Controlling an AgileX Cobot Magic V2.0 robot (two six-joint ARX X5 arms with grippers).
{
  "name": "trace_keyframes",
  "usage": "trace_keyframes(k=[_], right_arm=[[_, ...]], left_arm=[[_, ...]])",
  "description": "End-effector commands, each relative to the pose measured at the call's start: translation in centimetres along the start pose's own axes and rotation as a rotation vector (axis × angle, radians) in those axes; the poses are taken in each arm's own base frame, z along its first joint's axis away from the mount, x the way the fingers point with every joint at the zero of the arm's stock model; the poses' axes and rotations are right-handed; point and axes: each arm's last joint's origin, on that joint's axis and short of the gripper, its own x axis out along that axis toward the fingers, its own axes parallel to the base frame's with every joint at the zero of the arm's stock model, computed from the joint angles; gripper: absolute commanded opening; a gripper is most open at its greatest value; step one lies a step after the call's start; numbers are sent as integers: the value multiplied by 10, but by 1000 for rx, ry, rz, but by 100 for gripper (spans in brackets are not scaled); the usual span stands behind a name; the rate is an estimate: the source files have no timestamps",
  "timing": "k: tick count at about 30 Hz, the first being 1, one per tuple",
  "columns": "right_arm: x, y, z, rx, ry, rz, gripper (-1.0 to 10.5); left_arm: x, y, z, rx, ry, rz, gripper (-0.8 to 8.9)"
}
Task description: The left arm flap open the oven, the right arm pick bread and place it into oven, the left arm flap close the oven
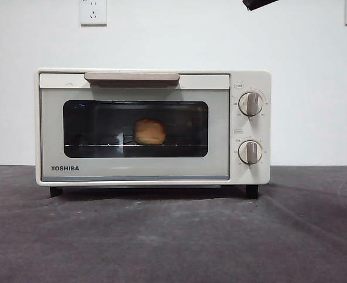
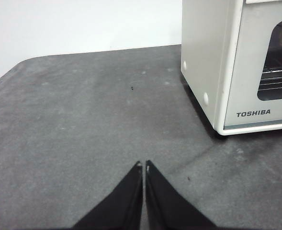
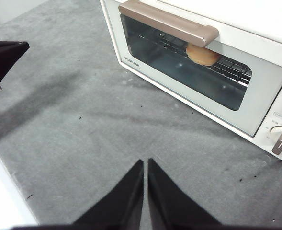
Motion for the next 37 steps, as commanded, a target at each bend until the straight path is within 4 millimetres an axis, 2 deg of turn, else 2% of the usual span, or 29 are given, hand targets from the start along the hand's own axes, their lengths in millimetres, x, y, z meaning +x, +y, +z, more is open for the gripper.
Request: trace_keyframes(k=[1, 32, 37], right_arm=[[0, 2, 3, 1, -11, 7, 10], [0, 2, 3, 1, -11, 7, 10], [-11, -7, 5, -16, -59, -41, 10]], left_arm=[[2, -1, -7, -6, 21, 1, 16], [2, -1, -7, -24, 21, 0, 16], [2, -1, -7, -24, 21, 0, 16]])
